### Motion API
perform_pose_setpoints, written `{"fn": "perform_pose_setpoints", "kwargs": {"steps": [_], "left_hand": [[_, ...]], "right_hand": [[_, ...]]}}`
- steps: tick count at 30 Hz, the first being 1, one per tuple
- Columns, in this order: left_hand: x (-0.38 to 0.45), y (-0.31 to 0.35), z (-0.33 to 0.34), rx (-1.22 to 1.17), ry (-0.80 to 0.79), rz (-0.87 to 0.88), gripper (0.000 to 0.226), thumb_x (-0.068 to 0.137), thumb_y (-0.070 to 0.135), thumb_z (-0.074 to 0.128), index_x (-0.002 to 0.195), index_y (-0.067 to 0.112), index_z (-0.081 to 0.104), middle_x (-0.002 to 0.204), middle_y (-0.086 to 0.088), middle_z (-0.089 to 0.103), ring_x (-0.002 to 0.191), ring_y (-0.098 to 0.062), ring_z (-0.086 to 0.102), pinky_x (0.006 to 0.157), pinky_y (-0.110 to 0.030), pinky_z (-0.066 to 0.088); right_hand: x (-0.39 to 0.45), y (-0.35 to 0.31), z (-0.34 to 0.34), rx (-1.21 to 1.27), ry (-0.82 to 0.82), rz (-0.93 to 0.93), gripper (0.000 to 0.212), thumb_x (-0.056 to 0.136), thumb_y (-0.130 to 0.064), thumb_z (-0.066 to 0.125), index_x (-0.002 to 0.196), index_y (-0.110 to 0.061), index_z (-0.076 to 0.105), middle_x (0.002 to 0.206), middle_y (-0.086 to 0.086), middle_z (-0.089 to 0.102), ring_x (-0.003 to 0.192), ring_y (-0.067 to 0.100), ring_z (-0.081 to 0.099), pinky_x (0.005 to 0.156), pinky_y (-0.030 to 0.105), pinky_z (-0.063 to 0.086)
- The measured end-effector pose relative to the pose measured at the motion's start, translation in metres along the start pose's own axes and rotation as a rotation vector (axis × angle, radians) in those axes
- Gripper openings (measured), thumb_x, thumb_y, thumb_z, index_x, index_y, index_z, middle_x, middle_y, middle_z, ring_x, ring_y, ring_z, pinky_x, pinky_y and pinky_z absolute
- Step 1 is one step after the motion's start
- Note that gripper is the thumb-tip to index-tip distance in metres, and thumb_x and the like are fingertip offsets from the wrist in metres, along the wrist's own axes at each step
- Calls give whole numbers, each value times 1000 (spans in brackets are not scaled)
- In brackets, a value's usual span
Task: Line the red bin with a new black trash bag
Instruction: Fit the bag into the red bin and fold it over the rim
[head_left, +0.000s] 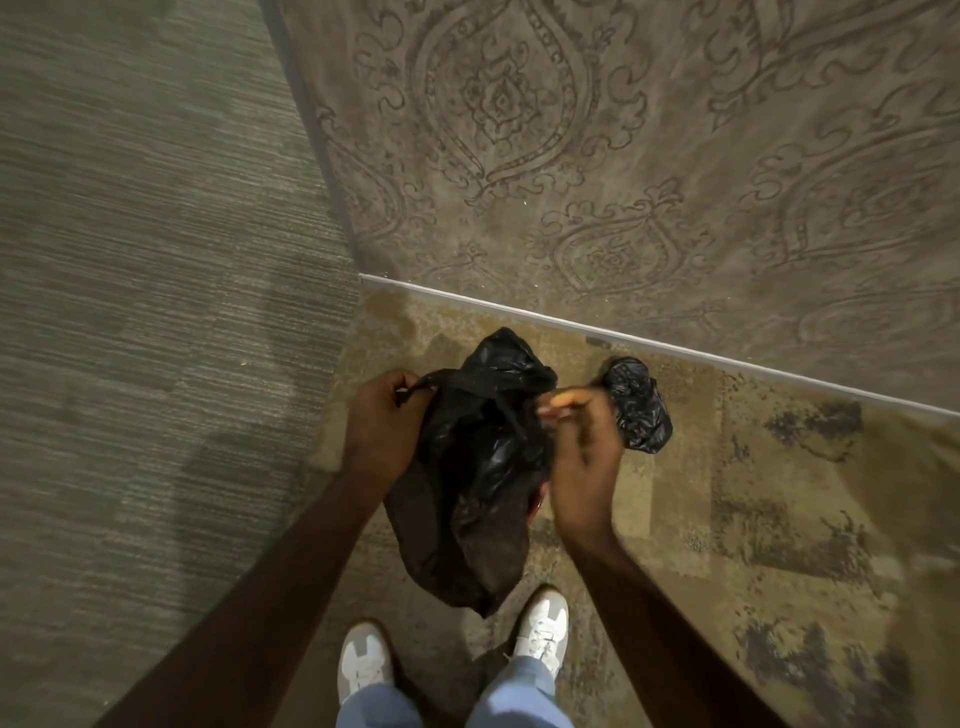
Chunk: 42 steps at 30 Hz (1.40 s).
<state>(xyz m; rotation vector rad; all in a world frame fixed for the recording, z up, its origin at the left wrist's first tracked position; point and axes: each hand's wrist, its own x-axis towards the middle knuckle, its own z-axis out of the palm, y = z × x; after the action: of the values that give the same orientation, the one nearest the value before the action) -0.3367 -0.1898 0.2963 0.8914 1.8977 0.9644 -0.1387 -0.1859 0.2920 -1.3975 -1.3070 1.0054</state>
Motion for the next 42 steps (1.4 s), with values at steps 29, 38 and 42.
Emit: {"fn": "perform_pose_setpoints", "kwargs": {"steps": [29,38,42], "left_hand": [[3,-89,-75,486,-575,278,19,93,18,68,102,31,78,91,8,80,83,-6,75,75,-36,60],[12,-95,-68,-251,-747,-253,34,83,32,75,108,10,78,101,-19,79,90,-32,77,72,-27,61],[37,-92,-45,-365,-625,-244,38,81,23,74,117,12,75,109,-14,78,100,-27,75,76,-25,60]], "right_hand": [[29,85,-60,-614,-584,313,16,94,-5,60,89,-13,72,87,1,74,82,15,69,77,29,50],[39,83,-71,-226,-501,529,21,96,-17,66,81,-6,76,76,17,75,65,15,66,63,26,52],[50,104,-48,-186,-419,596,12,91,-10,70,84,-10,79,74,6,79,64,16,71,61,26,57]]}}
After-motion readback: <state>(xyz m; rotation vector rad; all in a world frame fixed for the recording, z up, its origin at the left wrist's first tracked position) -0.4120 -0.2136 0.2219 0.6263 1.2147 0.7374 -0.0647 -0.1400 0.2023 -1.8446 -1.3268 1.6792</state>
